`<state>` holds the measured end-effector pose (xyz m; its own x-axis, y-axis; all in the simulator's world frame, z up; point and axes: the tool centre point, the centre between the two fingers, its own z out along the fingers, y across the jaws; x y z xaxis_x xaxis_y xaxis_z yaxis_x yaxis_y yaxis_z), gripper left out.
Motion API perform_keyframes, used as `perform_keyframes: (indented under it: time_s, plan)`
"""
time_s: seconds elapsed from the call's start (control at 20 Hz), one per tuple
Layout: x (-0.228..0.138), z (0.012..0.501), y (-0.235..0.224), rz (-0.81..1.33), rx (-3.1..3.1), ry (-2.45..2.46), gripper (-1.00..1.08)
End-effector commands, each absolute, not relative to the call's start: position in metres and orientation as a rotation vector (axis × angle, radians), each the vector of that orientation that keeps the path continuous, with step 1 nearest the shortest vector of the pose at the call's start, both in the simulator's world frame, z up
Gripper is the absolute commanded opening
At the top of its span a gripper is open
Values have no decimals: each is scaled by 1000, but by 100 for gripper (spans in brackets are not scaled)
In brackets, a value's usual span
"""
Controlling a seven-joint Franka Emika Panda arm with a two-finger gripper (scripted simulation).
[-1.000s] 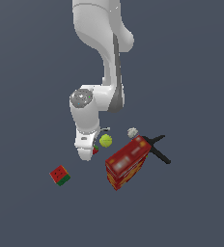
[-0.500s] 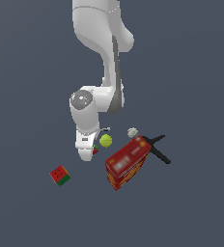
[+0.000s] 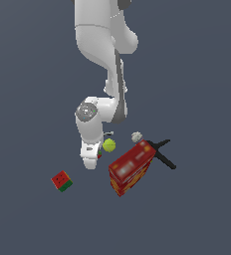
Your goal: Pick up a designated object from a clutter of objects.
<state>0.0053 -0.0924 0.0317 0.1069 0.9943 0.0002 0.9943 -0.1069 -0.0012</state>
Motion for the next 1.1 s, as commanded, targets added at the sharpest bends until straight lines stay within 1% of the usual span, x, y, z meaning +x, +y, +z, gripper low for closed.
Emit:
perform_keyframes:
  time_s: [0.0, 0.15, 0.2, 0.8, 1.05]
  plan:
    - [6, 25, -92, 0, -2336, -2100, 100]
    - [6, 22, -93, 0, -2336, -2100, 100]
    - [6, 22, -93, 0, -2336, -2100, -100]
    - [7, 24, -92, -1, -2337, -2101, -100]
    - [8, 36, -84, -1, -2337, -2101, -100]
